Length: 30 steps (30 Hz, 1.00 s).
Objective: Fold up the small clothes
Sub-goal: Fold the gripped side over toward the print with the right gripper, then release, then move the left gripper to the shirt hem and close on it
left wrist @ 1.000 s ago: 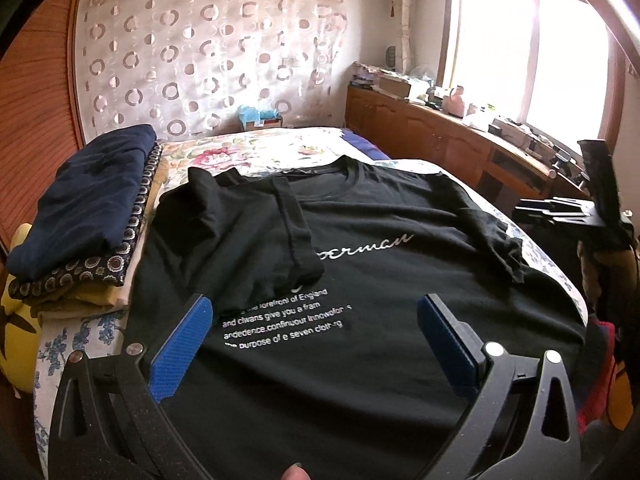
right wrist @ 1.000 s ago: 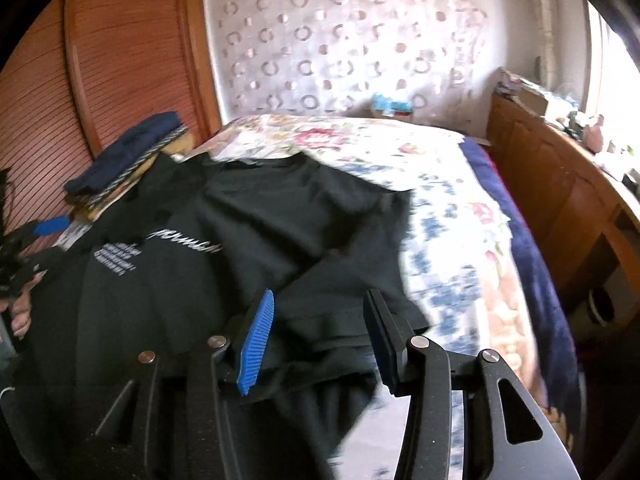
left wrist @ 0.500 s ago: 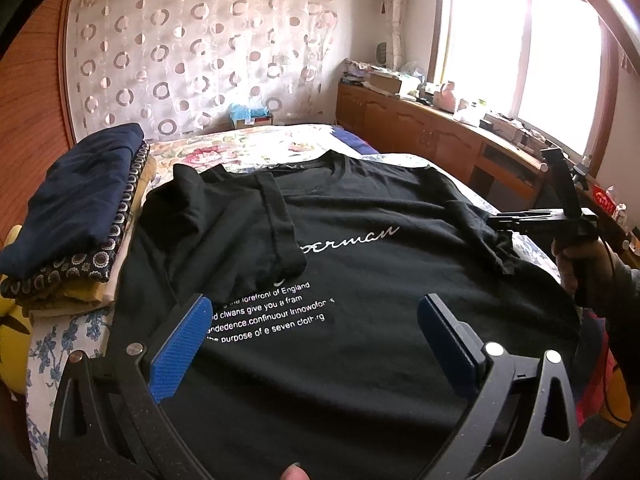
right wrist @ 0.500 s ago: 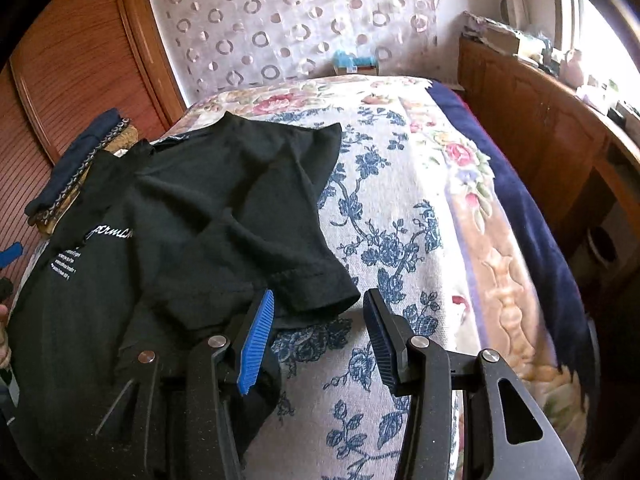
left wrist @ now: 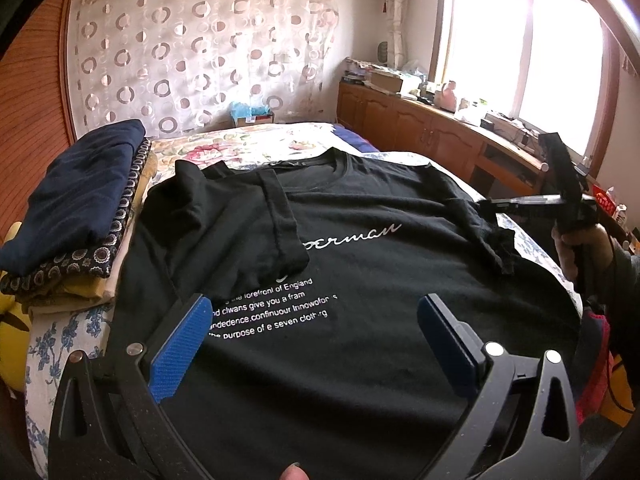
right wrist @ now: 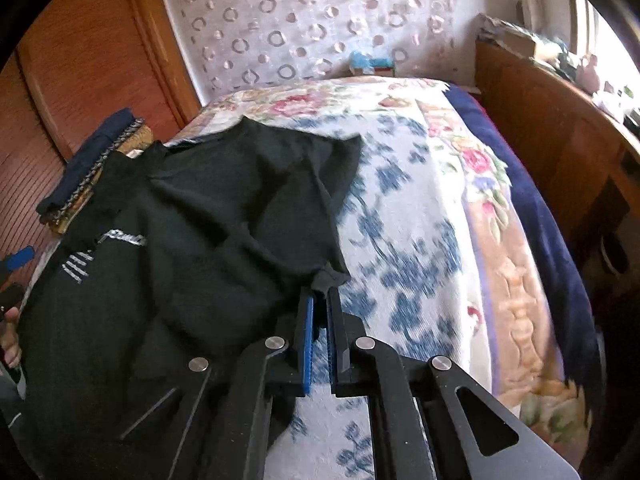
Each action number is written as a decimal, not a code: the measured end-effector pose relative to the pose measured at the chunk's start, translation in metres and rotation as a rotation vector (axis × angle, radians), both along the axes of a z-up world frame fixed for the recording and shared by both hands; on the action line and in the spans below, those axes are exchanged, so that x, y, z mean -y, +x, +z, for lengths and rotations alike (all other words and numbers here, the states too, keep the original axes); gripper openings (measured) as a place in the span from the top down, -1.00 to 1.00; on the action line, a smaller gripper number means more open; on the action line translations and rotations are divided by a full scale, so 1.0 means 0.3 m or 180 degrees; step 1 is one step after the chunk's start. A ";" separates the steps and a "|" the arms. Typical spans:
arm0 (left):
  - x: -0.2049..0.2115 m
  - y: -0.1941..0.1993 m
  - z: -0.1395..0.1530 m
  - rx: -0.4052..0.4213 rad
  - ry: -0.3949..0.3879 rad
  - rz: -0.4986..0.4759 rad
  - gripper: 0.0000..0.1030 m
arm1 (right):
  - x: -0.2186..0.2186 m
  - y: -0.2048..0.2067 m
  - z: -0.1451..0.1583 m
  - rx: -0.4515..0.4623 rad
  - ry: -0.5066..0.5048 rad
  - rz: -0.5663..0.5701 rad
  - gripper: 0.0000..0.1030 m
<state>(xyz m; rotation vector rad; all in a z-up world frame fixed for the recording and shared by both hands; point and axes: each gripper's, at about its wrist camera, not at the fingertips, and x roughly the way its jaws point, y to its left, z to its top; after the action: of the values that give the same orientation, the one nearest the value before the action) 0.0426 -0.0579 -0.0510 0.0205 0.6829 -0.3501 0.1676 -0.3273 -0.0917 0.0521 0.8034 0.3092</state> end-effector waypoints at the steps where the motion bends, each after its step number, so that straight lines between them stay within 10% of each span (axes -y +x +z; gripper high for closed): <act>1: -0.002 0.000 0.000 0.0000 -0.0002 0.0004 -0.99 | -0.011 0.005 0.016 0.0037 0.0022 0.0044 0.92; 18: -0.068 -0.010 -0.002 -0.0012 -0.0086 0.0122 -0.99 | -0.376 0.128 0.255 0.0639 0.0031 0.0700 0.92; 22: -0.069 -0.013 -0.002 -0.0013 -0.0086 0.0110 -0.99 | -0.379 0.136 0.260 0.0685 -0.0058 0.0618 0.08; 30: -0.078 -0.007 0.003 0.0001 -0.0076 0.0137 -0.99 | -0.321 0.134 0.145 0.0616 -0.0322 0.0248 0.00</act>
<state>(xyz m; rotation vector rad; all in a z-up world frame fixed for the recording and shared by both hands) 0.0403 -0.0347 -0.0500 -0.0168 0.6778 -0.3167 0.2077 -0.2310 -0.0483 -0.1030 0.6286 0.3413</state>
